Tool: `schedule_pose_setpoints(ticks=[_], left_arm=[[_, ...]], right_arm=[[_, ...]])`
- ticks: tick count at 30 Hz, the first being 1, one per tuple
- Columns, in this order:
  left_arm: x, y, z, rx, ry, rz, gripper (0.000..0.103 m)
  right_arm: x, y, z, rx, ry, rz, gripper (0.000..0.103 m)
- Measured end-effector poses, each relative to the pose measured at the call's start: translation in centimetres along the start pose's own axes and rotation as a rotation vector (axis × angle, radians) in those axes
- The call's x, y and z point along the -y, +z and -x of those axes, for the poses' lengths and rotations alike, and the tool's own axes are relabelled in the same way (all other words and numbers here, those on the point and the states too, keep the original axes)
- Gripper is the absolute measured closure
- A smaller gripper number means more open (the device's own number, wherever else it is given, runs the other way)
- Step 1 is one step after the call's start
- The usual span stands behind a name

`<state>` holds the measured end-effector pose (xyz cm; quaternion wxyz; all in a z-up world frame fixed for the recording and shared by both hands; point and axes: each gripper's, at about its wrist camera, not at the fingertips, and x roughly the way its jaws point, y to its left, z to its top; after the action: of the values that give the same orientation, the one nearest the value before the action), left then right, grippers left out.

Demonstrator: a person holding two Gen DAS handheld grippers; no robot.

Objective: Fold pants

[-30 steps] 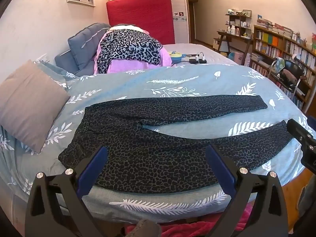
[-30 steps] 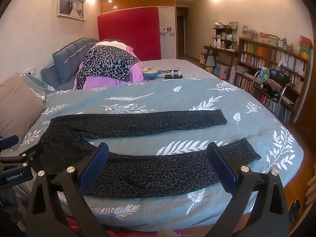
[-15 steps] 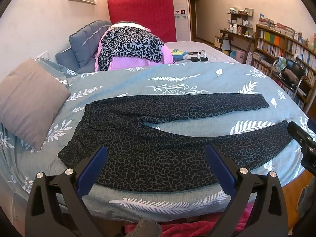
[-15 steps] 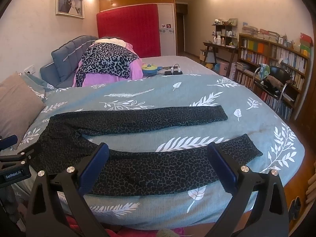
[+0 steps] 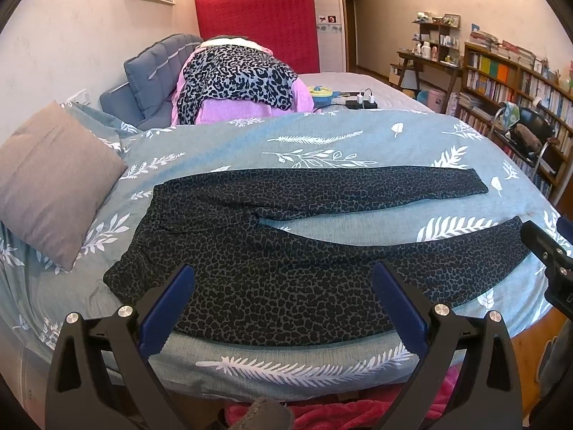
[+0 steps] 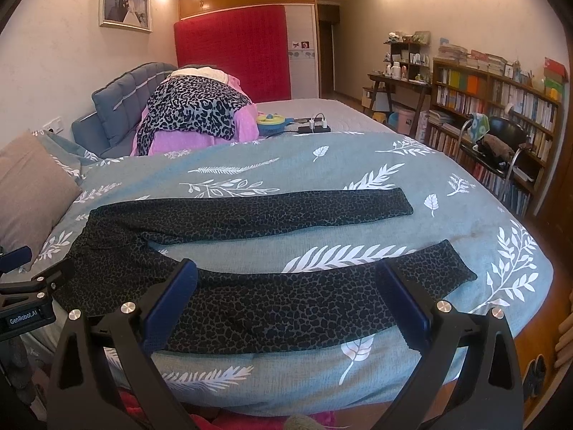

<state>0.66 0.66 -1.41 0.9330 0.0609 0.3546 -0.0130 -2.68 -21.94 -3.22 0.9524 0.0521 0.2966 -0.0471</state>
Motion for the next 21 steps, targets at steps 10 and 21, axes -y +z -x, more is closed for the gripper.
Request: schedule_pose_setpoints(ticks=[10,21], left_arm=[[0.03,-0.28,-0.17,-0.008,-0.002,0.003,0.005],[-0.09,-0.26,-0.39,-0.014,-0.001,0.009,0.005]], right_arm=[[0.04,-0.21,-0.10,-0.006,0.001,0.000,0.003],[0.32,-0.38,-0.42,-0.016,-0.004,-0.007,0.003]])
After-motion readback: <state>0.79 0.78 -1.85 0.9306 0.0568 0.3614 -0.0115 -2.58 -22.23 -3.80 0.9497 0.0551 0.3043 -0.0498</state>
